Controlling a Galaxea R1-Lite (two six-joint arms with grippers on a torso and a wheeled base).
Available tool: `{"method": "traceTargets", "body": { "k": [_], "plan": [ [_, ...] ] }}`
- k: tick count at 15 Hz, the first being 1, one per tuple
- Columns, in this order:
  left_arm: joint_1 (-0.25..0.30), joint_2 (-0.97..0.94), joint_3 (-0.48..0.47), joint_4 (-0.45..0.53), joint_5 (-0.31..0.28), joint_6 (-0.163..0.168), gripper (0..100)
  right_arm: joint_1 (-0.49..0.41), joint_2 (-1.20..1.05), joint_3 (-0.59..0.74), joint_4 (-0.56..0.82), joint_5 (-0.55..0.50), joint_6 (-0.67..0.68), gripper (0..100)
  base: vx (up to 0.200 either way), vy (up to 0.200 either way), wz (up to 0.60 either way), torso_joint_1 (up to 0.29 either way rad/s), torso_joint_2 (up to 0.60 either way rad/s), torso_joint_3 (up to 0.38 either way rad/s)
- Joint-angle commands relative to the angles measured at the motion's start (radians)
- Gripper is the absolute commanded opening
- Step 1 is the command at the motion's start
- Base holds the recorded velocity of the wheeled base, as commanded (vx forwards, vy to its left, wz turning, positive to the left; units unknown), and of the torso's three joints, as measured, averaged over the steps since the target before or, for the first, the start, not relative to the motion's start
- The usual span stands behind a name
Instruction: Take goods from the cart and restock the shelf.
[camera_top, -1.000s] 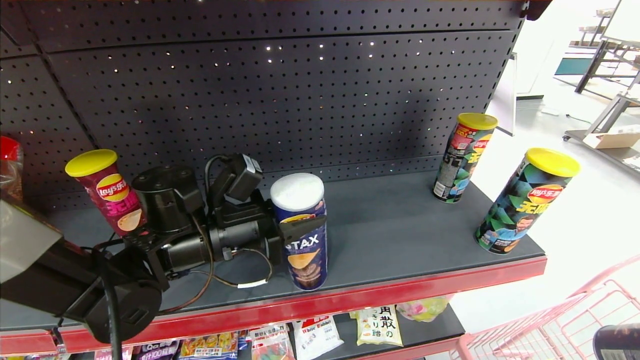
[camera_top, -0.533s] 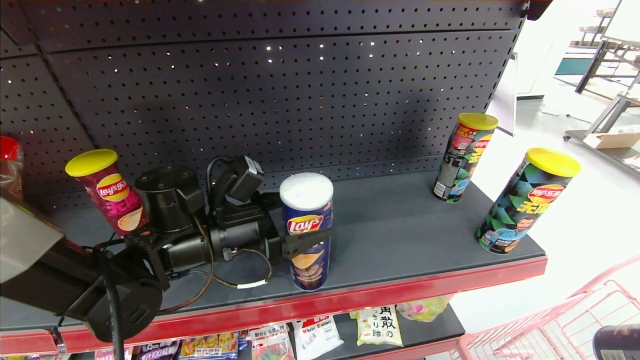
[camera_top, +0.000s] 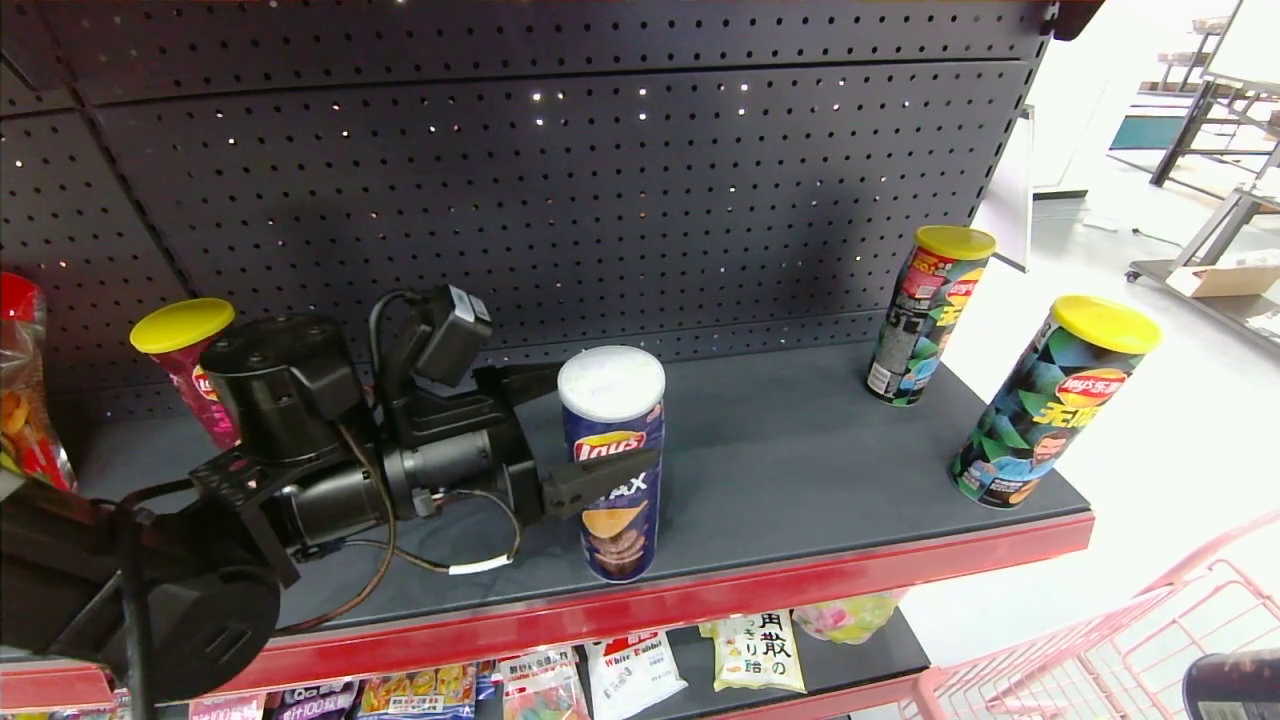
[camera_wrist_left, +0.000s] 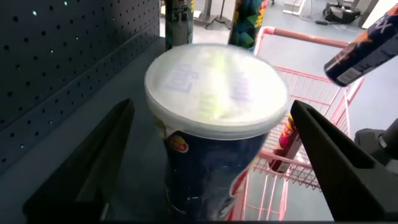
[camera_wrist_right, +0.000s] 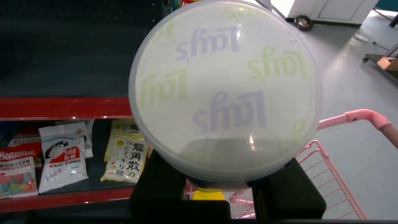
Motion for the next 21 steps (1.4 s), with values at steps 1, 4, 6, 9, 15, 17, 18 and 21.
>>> {"method": "traceTargets", "body": {
  "k": [1,4,6,9,15,17,18,21],
  "plan": [
    [0.008,-0.082,0.041,0.003,-0.001,-0.009,100,0.000,0.006,-0.002,0.000,0.000,0.000,0,0.000,0.000,0.00,0.000,0.00,0.000],
    [0.009,-0.132,0.091,0.002,-0.001,-0.010,100,0.000,0.008,-0.002,0.000,0.000,-0.002,0,0.000,0.000,0.00,0.000,0.00,0.000],
    [0.029,-0.221,0.155,0.000,0.003,-0.058,100,0.000,0.009,0.001,0.000,0.003,-0.002,0,0.000,0.000,0.00,0.000,0.00,0.000],
    [0.118,-0.344,0.230,0.009,0.028,-0.088,100,0.000,0.051,-0.030,0.001,0.000,-0.005,0,0.000,0.000,0.00,0.000,0.00,0.000],
    [0.186,-0.842,0.163,0.723,0.390,-0.084,100,0.016,0.291,-0.137,0.004,0.063,-0.012,0,0.000,0.000,0.00,0.000,0.00,0.000],
    [0.186,-1.010,0.052,1.128,0.562,-0.052,100,0.022,0.298,-0.144,0.019,0.101,-0.011,0,0.000,0.000,0.00,0.000,0.00,0.000],
    [0.186,-1.083,0.018,1.293,0.649,-0.012,100,0.039,0.293,-0.157,0.107,0.157,-0.012,0,0.000,0.000,0.00,0.000,0.00,0.000],
    [0.184,-1.218,0.045,1.445,0.697,0.010,100,0.080,0.314,-0.191,0.177,0.209,-0.014,0,0.000,0.000,0.00,0.000,0.00,0.000]
  ]
}}
